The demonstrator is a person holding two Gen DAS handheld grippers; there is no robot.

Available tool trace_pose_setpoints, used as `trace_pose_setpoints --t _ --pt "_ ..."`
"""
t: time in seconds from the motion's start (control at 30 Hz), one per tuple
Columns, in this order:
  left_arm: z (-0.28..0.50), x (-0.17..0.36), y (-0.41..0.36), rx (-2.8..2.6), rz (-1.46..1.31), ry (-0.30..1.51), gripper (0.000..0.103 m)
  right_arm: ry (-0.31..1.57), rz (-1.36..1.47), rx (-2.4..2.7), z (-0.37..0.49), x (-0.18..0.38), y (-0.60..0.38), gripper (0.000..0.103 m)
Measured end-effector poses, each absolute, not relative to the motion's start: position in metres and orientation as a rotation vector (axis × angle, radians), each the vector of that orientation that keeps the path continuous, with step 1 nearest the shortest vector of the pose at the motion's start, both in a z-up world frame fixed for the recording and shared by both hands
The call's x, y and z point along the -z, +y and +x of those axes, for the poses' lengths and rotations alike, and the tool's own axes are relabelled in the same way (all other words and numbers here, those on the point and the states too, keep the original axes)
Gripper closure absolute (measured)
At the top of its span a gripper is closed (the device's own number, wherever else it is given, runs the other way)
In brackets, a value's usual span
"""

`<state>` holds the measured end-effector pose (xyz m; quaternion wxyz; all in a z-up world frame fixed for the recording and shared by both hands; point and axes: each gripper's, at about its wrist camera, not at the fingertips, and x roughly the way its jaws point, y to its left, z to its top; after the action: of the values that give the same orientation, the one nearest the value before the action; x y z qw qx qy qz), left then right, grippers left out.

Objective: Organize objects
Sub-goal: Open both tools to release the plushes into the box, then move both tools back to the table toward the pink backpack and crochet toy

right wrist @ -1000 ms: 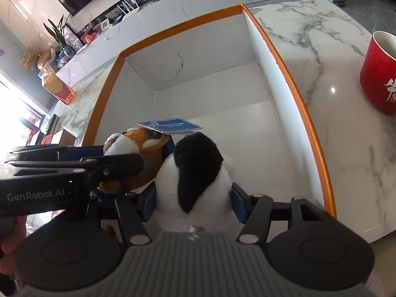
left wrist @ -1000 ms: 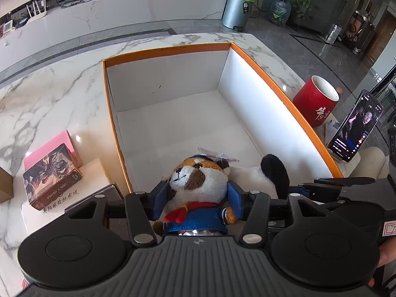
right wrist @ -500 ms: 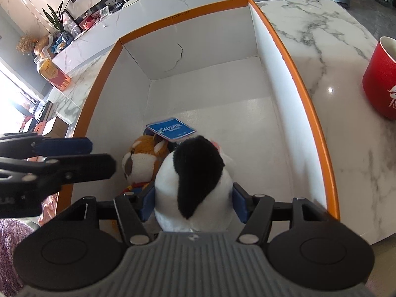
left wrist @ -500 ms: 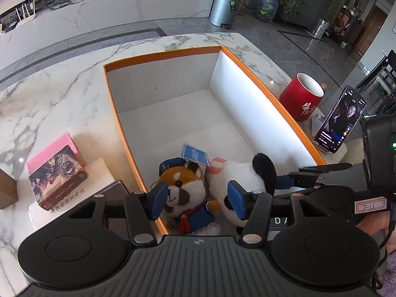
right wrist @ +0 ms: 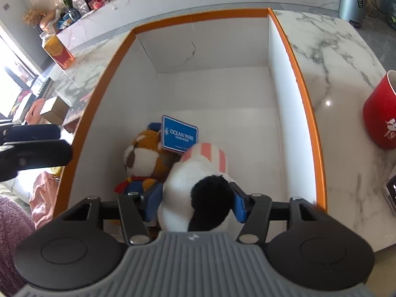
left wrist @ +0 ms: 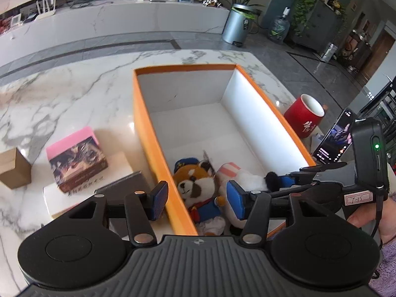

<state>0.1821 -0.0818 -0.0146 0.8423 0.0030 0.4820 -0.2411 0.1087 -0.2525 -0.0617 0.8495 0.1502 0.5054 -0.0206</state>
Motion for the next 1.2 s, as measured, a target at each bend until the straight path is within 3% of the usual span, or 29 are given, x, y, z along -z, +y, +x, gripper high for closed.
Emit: trace_pose_setpoints --t 0.1,0.17,0.27,0.57,0.7,0.93,1.2 --pt "0.182 0.026 -0.077 0.494 -0.009 1.063 0.043 1.057 0.324 0.04 0.106 0.066 -0.252 0.044" --pt "0.181 0.031 -0.077 0.5 -0.005 1.081 0.056 1.053 0.332 0.031 0.106 0.068 -0.252 0.045" --pt "0.178 0.035 -0.079 0.527 -0.011 1.095 0.065 1.054 0.418 -0.012 0.107 0.07 -0.253 0.047" --pt "0.175 0.035 -0.079 0.5 0.001 1.078 0.065 1.037 0.381 -0.009 0.105 0.072 -0.237 0.048" --pt "0.172 0.032 -0.075 0.49 -0.017 1.053 0.064 1.022 0.349 0.011 0.104 0.068 -0.233 0.043" --pt "0.164 0.021 -0.058 0.449 -0.045 0.99 0.052 0.984 0.257 0.049 0.102 0.057 -0.222 0.035" --pt "0.149 0.009 -0.035 0.399 -0.065 0.948 0.049 0.929 0.188 0.078 0.092 0.032 -0.211 0.031"
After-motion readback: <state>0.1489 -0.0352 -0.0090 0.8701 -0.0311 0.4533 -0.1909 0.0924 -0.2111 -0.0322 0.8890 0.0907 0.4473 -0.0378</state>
